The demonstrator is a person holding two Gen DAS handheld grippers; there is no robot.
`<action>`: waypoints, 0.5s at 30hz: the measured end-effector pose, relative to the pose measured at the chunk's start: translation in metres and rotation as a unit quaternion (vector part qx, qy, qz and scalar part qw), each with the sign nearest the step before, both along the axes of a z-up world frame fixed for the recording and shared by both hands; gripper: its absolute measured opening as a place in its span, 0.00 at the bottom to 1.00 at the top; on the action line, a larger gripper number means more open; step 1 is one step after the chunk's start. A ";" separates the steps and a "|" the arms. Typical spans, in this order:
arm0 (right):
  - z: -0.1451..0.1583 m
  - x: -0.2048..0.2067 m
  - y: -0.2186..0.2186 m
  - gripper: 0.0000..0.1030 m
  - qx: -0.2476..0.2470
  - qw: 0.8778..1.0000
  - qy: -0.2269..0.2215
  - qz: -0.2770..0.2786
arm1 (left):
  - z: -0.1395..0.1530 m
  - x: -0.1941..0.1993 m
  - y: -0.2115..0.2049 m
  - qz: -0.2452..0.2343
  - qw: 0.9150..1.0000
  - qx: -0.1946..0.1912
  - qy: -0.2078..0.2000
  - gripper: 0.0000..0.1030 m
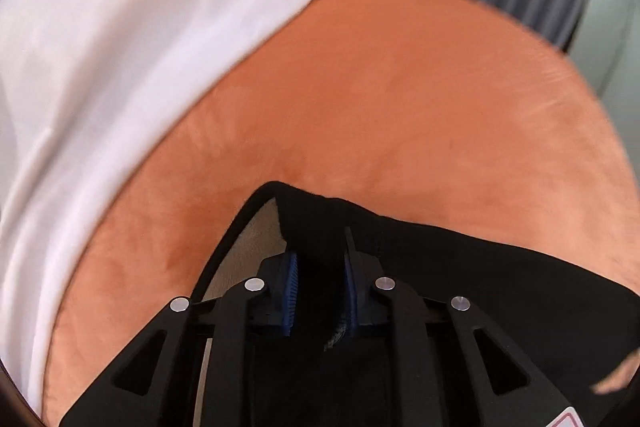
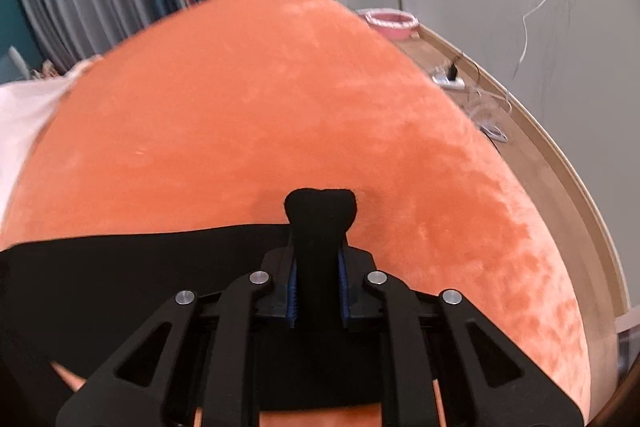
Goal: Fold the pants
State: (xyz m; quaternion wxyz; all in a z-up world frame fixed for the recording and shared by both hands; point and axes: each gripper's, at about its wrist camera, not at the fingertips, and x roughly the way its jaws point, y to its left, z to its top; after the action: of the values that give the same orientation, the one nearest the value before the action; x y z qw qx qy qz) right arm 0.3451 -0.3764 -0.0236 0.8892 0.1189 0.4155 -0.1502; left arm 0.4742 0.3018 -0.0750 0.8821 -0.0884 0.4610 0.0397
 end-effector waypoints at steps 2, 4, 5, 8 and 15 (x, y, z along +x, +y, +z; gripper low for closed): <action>0.024 -0.027 0.008 0.13 0.003 0.999 -0.037 0.016 | 0.027 -0.039 0.016 -0.026 0.999 -0.016 -0.035 0.15; 0.051 -0.061 0.019 0.13 -0.002 0.997 -0.067 0.044 | 0.051 -0.082 0.033 -0.050 0.996 -0.031 -0.059 0.15; 0.059 -0.075 0.022 0.13 -0.005 0.996 -0.076 0.056 | 0.059 -0.101 0.043 -0.059 0.995 -0.036 -0.067 0.15; 0.083 -0.127 0.042 0.13 -0.042 0.989 -0.095 0.102 | 0.072 -0.172 0.078 -0.080 0.992 -0.042 -0.091 0.16; 0.050 -0.237 0.058 0.14 -0.096 0.981 -0.023 0.165 | 0.013 -0.255 0.117 -0.061 0.998 -0.017 -0.019 0.18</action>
State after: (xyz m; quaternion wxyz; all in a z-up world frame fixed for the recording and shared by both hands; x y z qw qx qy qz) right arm 0.1078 -0.3182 0.0260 0.9182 -0.0338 0.3928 -0.0378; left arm 0.2195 0.4185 -0.0625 0.8899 -0.0755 0.4492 -0.0236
